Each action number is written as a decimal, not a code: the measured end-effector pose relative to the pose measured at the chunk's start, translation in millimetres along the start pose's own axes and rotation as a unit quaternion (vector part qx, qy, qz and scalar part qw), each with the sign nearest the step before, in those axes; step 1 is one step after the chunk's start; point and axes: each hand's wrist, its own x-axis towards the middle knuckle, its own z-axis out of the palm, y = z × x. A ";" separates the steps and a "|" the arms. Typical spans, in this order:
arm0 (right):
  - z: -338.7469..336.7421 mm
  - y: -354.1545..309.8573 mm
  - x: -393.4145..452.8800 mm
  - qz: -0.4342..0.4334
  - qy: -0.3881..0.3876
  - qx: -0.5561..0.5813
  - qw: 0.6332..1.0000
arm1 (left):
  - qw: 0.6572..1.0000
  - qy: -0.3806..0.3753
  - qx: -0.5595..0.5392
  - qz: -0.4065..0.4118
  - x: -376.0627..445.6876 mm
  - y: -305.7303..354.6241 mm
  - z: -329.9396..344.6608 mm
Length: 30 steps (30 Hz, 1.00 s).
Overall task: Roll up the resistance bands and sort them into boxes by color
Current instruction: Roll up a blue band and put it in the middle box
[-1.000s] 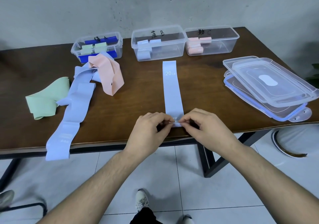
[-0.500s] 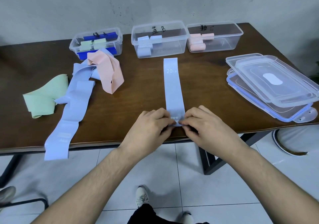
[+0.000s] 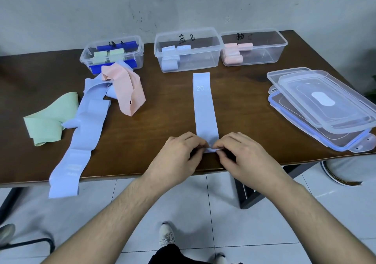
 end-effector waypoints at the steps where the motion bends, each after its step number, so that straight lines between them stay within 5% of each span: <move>1: 0.1 -0.3 0.8 0.011 0.002 0.006 1.000 | 1.000 0.000 -0.004 -0.004 0.3 0.3 -0.1; 16: 3.4 -0.9 6.5 -0.001 0.019 -0.063 0.998 | 0.999 0.021 0.031 0.005 6.2 1.0 1.2; 30: 5.8 5.0 6.6 0.008 0.025 -0.003 1.000 | 0.997 0.001 0.067 0.043 8.7 -5.0 0.0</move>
